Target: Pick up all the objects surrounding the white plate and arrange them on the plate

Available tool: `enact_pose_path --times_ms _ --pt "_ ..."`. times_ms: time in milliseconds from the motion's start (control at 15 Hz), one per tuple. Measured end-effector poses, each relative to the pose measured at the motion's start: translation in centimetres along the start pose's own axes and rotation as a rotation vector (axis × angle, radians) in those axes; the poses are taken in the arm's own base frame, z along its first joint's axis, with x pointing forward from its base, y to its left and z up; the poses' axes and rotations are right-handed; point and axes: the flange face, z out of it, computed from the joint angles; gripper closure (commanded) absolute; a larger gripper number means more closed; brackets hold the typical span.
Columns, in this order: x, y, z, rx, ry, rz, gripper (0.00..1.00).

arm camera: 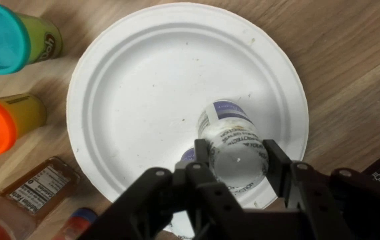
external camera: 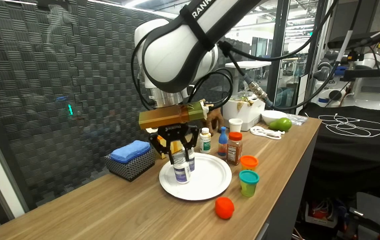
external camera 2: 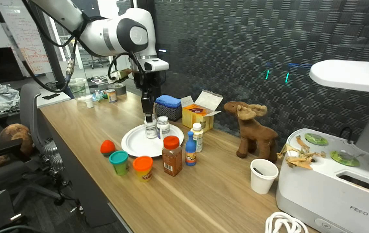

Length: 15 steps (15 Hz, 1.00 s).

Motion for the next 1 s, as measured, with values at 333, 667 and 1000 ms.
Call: enact_pose_path --times_ms 333,667,1000 --pt "0.4 -0.1 0.0 0.039 -0.059 0.053 0.29" --pt "0.5 0.0 -0.1 0.015 -0.023 0.025 0.0" --pt "3.2 2.8 -3.2 -0.036 0.059 0.024 0.0"
